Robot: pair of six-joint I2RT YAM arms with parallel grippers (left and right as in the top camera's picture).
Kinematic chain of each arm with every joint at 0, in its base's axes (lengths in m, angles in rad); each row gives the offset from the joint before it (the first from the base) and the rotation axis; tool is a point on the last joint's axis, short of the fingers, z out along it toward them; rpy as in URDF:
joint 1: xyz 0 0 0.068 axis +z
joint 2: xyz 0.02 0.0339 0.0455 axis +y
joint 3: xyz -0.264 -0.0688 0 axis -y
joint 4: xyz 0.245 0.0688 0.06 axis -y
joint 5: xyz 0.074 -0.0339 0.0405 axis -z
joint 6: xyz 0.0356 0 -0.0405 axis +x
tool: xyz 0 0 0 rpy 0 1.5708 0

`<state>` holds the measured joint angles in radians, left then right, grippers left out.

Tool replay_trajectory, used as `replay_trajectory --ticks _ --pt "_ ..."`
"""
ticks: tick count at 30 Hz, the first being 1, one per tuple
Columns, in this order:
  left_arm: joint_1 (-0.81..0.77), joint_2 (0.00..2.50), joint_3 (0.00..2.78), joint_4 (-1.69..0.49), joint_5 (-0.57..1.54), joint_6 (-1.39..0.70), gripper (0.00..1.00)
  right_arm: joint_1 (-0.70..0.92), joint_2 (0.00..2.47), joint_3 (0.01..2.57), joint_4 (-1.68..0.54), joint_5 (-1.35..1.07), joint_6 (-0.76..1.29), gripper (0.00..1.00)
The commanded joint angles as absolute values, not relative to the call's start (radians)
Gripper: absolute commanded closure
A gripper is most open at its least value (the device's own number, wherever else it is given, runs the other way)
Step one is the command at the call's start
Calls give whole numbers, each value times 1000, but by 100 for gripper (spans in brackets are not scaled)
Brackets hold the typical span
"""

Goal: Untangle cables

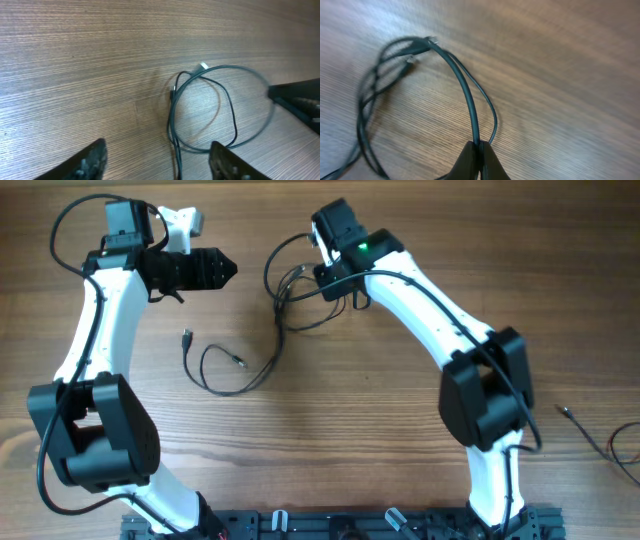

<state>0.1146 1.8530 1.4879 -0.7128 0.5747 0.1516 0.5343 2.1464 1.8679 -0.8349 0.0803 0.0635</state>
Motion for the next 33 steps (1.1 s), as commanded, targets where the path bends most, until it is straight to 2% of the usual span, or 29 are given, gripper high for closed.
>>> replay_trajectory --ticks 1,8,16,22,27,29,31,32,33 --pt "76 1826 1493 -715 595 162 25 539 2081 1868 -841 112 82 96" --pt "-18 1839 1492 -709 707 282 9 539 1980 1868 -863 112 80 96" --pt "-59 1914 1492 -638 735 282 8 537 1794 1868 -895 73 79 96" --pt "-71 1973 1492 -559 946 285 6 537 1703 1868 -899 -2 80 96" --pt "-122 1979 1492 -554 965 287 7 537 1702 1868 -898 -2 81 96" --pt "-159 1980 1492 -551 965 314 12 537 1701 1868 -898 -2 82 96" --pt "-185 1980 1492 -535 964 321 24 537 1701 1868 -900 -2 82 96" --pt "-193 1980 1492 -529 963 334 36 537 1701 1868 -900 -2 82 96" --pt "-200 1980 1492 -521 950 334 53 537 1700 1868 -899 -2 82 96"
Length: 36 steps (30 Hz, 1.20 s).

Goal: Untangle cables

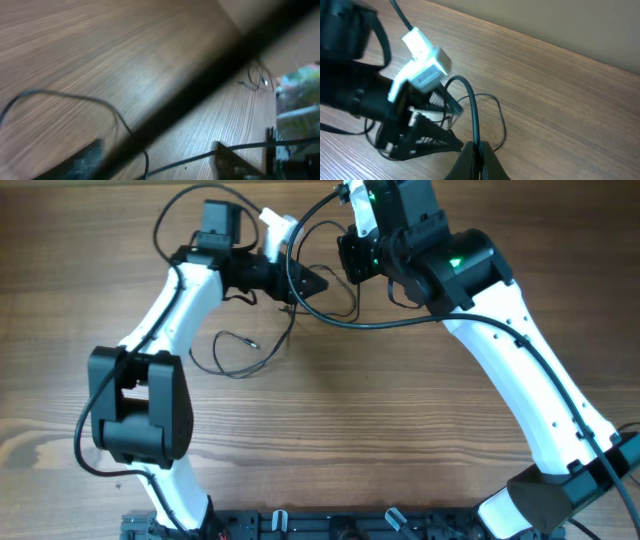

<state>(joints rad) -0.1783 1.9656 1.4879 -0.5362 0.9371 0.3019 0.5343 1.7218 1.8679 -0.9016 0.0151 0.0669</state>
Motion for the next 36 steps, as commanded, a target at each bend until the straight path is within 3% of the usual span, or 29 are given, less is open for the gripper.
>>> replay_trajectory --ticks 1,3,13,26,33,35,36 --pt "-202 1980 1493 -515 937 333 69 537 1700 1868 -899 -2 82 96" --pt "-197 1980 1492 -511 892 326 96 537 1699 1868 -899 1 82 96" --pt "-104 1940 1493 -536 810 245 96 469 1699 1868 -935 83 108 96" --pt "-29 1477 1497 -553 763 140 96 267 1731 1843 -953 169 109 96" --pt "-12 1370 1508 -551 709 95 96 196 1790 1840 -974 181 160 95" --pt "-12 1370 1508 -549 709 92 96 197 1806 1840 -990 102 155 88" --pt "-12 1370 1508 -543 709 87 96 199 1817 1839 -1008 14 131 73"
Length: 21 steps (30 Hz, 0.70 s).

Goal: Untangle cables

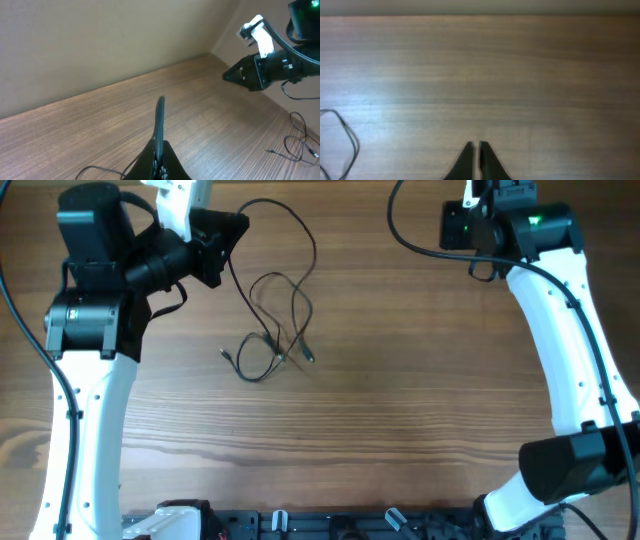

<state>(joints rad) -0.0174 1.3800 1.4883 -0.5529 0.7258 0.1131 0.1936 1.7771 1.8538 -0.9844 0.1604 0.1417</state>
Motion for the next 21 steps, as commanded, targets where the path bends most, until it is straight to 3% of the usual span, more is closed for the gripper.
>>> replay_trajectory --ticks 1,3,6,15,21 --pt "-12 1370 1514 -539 709 72 96 199 1827 1839 -1022 -52 113 59" --pt "-12 1370 1534 -532 709 62 96 199 1849 1839 -1047 -160 104 47" --pt "-12 1370 1613 -532 704 60 96 221 1892 1835 -1059 -267 31 41" --pt "-12 1370 1801 -555 559 46 96 310 1900 1807 -1062 -442 -249 35" --pt "-12 1371 1846 -508 554 33 96 314 1900 1806 -1047 -538 -299 29"
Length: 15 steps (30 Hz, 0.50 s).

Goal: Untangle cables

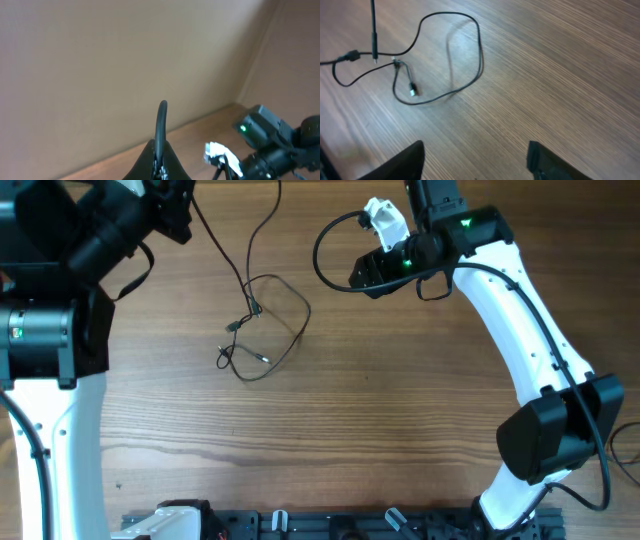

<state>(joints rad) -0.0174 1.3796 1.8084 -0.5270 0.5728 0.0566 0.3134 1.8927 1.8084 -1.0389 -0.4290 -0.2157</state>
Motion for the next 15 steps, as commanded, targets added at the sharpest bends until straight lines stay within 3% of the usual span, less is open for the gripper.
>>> replay_trajectory --ticks 1,4,9,15 --pt "-12 1375 1846 -509 535 12 96 314 1900 1806 -1063 -595 -347 28" --pt "-12 1408 1846 -511 529 -2 96 314 1900 1806 -1141 -683 -427 18" --pt "-29 1472 1846 -493 530 -35 96 344 1902 1769 -1261 -780 -593 10" --pt "-43 1544 1846 -497 530 -35 96 422 1906 1631 -1154 -927 -698 5"
